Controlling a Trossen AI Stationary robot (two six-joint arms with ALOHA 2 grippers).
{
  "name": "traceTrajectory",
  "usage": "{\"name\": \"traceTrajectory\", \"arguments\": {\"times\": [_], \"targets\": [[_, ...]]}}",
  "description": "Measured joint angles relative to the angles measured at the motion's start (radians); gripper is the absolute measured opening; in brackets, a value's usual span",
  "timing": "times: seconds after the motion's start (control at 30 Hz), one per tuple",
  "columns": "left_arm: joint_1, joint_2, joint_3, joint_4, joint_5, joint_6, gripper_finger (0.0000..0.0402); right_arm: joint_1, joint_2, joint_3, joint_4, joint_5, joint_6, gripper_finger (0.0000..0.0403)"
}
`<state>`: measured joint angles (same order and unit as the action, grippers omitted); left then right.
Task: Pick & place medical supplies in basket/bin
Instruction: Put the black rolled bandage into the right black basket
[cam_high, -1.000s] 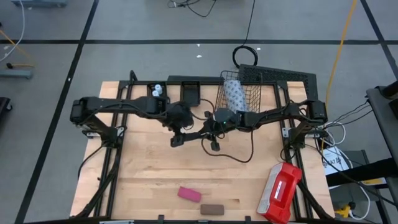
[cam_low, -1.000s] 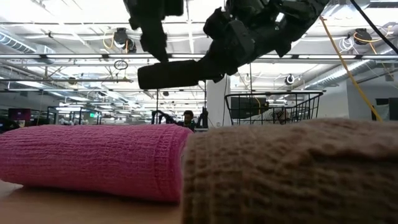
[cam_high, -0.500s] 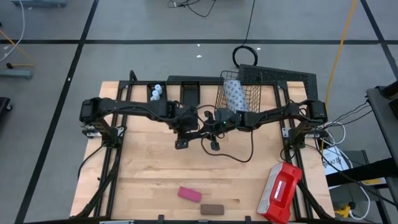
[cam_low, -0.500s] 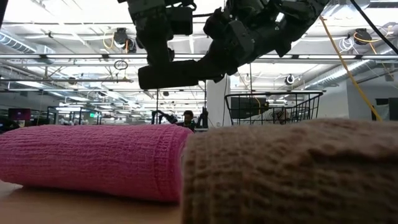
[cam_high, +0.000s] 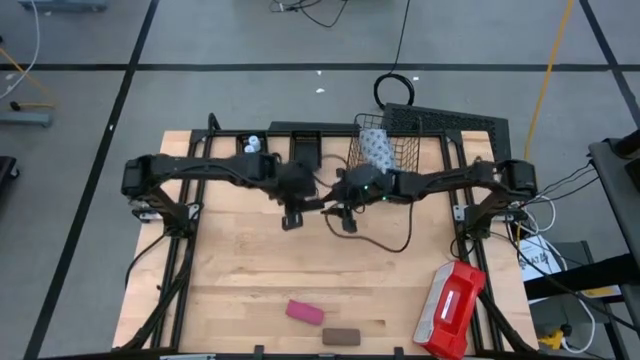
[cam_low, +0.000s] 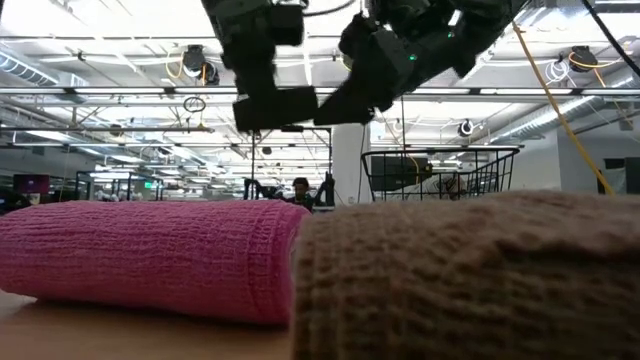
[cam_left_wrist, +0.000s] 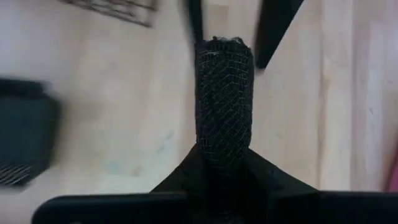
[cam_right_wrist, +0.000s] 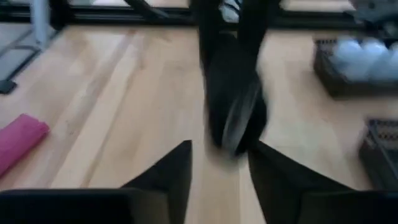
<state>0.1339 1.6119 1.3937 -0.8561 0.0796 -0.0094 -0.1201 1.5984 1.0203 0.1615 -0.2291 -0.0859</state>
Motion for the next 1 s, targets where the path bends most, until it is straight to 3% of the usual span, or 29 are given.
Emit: {"name": "traceTrajectory", "arguments": {"times": [0.1, 0.23, 0.5, 0.63, 0.7, 0.8, 1.0], "targets": [[0.055, -0.054, -0.004, 0.067, -0.013, -0.022, 0.0052, -0.008, -0.071, -0.006, -0.169, 0.067, 0.019, 0.0174], [0.149, -0.096, -0.043, 0.166, -0.025, -0.111, 0.0052, -0.009, -0.169, -0.034, -0.259, 0.205, 0.022, 0.0187], [0.367, -0.075, -0.136, 0.253, -0.132, -0.573, 0.0052, -0.014, -0.354, -0.213, -0.082, 0.257, 0.020, 0.0171], [0.453, -0.056, -0.179, 0.306, -0.123, -0.645, 0.0052, -0.014, -0.417, -0.278, 0.026, 0.255, 0.014, 0.0166], [0.484, -0.038, -0.193, 0.372, -0.067, -0.675, 0.0052, -0.013, -0.441, -0.303, 0.069, 0.254, 0.014, 0.0166], [0.497, 0.007, -0.198, 0.462, -0.003, -0.703, 0.0052, -0.014, -0.451, -0.317, 0.089, 0.255, 0.013, 0.0166], [0.501, 0.105, -0.197, 0.553, 0.022, -0.738, 0.0052, -0.013, -0.455, -0.319, 0.101, 0.254, 0.014, 0.0166]]}}
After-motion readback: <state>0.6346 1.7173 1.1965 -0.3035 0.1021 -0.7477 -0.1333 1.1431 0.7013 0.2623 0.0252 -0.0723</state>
